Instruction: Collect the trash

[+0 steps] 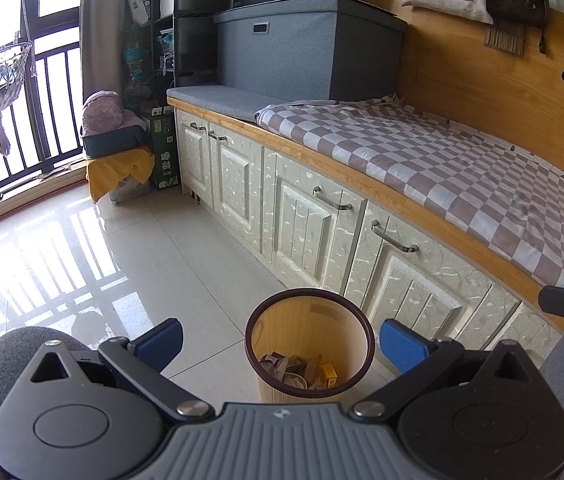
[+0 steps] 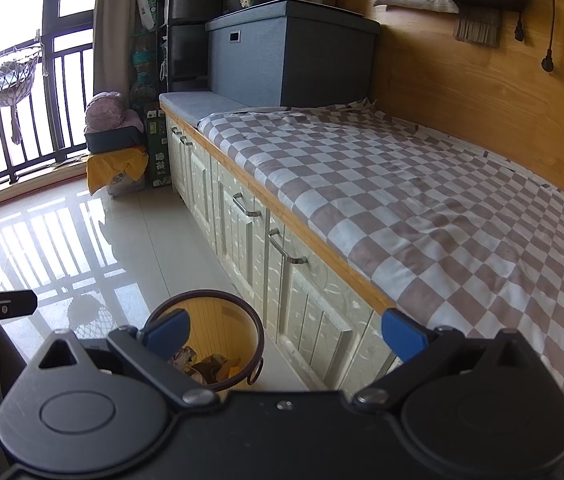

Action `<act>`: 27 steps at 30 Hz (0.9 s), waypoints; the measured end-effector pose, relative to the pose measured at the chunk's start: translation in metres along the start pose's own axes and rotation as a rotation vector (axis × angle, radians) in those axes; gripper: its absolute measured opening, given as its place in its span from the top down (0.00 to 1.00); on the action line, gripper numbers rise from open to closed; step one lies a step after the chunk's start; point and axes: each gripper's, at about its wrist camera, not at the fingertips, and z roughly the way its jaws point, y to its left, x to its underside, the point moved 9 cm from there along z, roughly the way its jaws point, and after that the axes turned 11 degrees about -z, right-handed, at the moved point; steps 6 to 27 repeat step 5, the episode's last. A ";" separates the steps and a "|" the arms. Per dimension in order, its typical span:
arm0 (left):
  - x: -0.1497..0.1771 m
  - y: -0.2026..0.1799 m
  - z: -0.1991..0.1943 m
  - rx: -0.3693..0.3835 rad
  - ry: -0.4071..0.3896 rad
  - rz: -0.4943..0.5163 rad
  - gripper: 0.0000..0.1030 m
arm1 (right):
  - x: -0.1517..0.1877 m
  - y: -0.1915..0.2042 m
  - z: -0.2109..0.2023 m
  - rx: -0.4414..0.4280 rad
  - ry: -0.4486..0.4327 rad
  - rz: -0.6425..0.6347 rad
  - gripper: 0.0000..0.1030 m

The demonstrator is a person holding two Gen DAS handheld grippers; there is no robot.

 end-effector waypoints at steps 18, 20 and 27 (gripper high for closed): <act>0.001 0.001 0.000 0.000 0.001 0.000 0.00 | 0.000 -0.001 0.000 0.000 0.000 0.000 0.00; 0.001 0.001 0.000 0.000 0.001 0.000 0.00 | 0.000 -0.001 0.000 0.000 0.000 0.000 0.00; 0.001 0.001 0.000 0.000 0.001 0.000 0.00 | 0.000 -0.001 0.000 0.000 0.000 0.000 0.00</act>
